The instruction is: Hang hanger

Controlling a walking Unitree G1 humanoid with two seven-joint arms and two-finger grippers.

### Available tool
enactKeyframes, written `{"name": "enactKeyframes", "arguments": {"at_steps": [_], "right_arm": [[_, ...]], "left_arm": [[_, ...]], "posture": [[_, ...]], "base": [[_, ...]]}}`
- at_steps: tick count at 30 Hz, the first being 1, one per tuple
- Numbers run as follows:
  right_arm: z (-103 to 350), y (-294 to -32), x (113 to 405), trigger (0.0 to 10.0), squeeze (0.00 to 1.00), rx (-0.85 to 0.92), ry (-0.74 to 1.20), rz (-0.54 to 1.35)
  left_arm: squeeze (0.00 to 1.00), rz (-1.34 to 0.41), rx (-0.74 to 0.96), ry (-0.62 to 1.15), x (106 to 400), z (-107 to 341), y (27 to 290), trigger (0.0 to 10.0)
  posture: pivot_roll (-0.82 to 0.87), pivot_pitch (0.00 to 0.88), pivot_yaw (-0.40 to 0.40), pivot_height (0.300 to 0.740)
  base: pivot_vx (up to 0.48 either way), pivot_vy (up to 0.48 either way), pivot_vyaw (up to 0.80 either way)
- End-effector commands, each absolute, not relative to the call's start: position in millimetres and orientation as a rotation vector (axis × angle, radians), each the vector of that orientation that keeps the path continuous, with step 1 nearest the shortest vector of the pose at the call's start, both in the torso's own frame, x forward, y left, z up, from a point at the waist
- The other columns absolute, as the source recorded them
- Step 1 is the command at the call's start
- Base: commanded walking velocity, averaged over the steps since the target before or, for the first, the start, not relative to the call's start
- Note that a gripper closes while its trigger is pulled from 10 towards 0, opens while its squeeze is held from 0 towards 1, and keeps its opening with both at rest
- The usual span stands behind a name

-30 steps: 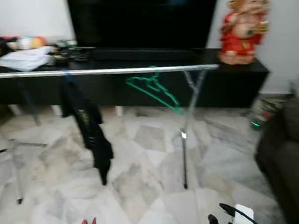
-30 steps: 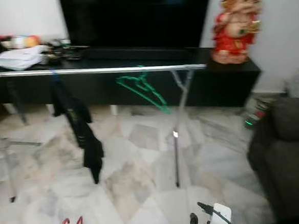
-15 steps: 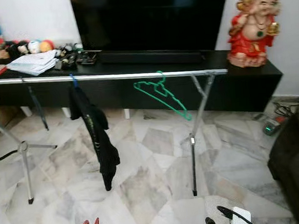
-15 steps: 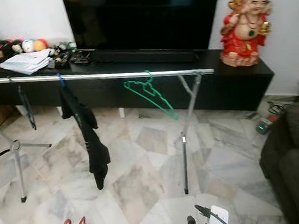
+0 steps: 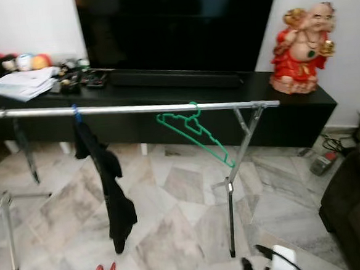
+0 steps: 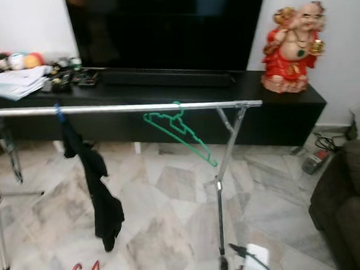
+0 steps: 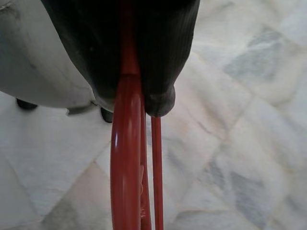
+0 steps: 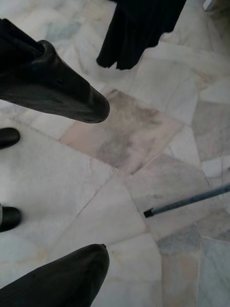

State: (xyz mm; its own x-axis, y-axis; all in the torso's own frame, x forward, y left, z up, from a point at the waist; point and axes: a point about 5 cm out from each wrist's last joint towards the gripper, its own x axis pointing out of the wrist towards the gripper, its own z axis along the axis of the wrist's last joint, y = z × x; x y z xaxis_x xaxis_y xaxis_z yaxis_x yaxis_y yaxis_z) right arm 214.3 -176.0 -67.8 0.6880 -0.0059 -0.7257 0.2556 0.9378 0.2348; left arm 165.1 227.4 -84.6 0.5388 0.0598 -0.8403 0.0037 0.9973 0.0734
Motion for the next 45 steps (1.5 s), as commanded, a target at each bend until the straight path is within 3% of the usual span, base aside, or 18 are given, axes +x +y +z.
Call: {"name": "enactKeyframes", "arguments": {"at_steps": [1,7,17,25,28,35,42,45], "right_arm": [[-69,-188,210,10.0,0.0,0.315,0.806,-0.176],[-70,-188,208,10.0,0.0,0.311,0.82,-0.183],[-71,-189,206,10.0,0.0,0.313,0.83,-0.189],[-71,-190,207,10.0,0.0,0.314,0.824,-0.193],[-71,-190,206,10.0,0.0,0.313,0.822,-0.193],[-71,-191,206,10.0,0.0,0.311,0.821,-0.19],[-71,-191,206,10.0,0.0,0.302,0.819,-0.181],[-71,-191,206,10.0,0.0,0.301,0.822,-0.18]], "left_arm": [[0.0,0.013,0.064,1.006,167,-86,220,10.0],[0.0,0.007,0.053,1.006,169,-86,217,10.0],[0.0,0.011,0.058,0.998,170,-84,219,10.0],[0.0,0.064,0.037,0.944,179,-78,227,10.0],[0.0,0.172,0.039,0.794,203,-63,232,10.0],[0.0,0.195,0.034,0.627,234,-39,237,10.0],[0.0,0.272,0.027,0.282,269,5,231,10.0],[0.0,0.272,0.051,0.226,275,14,227,10.0]], "posture": [[-0.01,0.004,0.011,0.74],[0.0,0.01,0.01,0.74],[0.0,0.019,0.011,0.74],[0.0,0.026,0.01,0.74],[0.0,0.032,0.008,0.74],[0.01,0.033,0.008,0.74],[0.0,0.035,0.009,0.74],[0.0,0.035,0.008,0.74]], "base": [[0.311,0.0,0.0],[0.319,0.0,0.0],[0.33,0.0,-0.74],[0.0,0.0,0.0],[0.0,0.0,0.0],[0.0,0.0,0.0],[0.0,0.0,0.0],[0.0,0.0,0.0]]}}
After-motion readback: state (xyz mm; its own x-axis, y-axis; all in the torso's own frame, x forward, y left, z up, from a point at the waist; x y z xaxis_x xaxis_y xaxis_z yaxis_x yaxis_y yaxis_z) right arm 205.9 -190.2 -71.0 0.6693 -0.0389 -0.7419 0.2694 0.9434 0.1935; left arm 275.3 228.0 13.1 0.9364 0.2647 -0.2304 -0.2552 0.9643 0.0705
